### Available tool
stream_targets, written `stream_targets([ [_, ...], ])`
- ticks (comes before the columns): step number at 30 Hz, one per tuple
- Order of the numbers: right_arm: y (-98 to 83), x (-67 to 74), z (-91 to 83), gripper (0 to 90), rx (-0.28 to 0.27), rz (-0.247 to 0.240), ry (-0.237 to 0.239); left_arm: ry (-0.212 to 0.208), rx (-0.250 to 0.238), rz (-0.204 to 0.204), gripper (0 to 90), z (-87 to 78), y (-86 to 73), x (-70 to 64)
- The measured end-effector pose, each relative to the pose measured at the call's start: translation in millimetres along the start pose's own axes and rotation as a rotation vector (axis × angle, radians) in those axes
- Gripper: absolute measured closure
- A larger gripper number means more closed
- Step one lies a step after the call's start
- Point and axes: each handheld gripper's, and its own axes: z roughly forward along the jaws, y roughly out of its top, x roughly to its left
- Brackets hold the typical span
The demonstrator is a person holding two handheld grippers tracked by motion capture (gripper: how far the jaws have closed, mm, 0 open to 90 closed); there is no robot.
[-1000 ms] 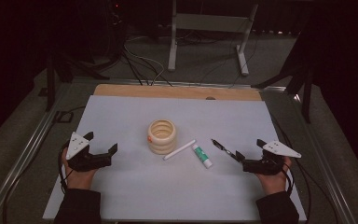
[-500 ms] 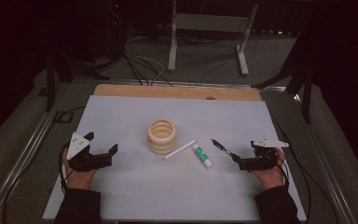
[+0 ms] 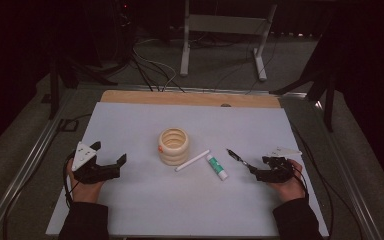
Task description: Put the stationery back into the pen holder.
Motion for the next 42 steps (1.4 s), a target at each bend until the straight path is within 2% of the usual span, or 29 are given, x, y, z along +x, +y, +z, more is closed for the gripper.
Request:
stream_targets([
  [3,-4.2,0.7,7.5,53.3,0.061,-0.021,0.012,0.000,0.001,0.001,0.1,0.2,-0.1,0.0],
  [4,-6.1,1.3,10.7,55.9,0.083,-0.041,0.017,0.000,0.000,0.000,0.1,0.3,-0.2,0.0],
  [7,-5.2,3.1,9.6,72.7,0.088,-0.074,0.031,0.001,0.001,0.000,0.1,0.5,-0.5,-0.1],
  [9,-4.9,6.4,9.8,78.4,0.093,-0.097,0.034,0.000,0.003,0.000,0.1,0.7,-0.7,-0.3],
  [19,-4.4,10.9,9.2,81.0,0.092,-0.119,0.011,0.002,0.006,0.003,0.1,1.4,-1.2,0.3],
  [24,-5.8,10.1,7.4,81.1,0.078,-0.108,0.017,0.006,0.002,0.000,0.1,0.2,-0.9,1.3],
  [29,-4.1,9.5,-4.2,81.0,0.010,-0.068,0.032,0.008,-0.010,-0.003,0.1,-1.7,0.2,1.6],
  [37,-2.5,9.4,-8.3,81.0,-0.017,-0.049,0.068,0.013,-0.004,0.001,0.1,-1.4,0.2,2.0],
  [42,1.5,10.1,-13.5,81.0,-0.053,-0.037,0.091,0.013,-0.003,0.004,0.1,-1.0,0.1,1.3],
])
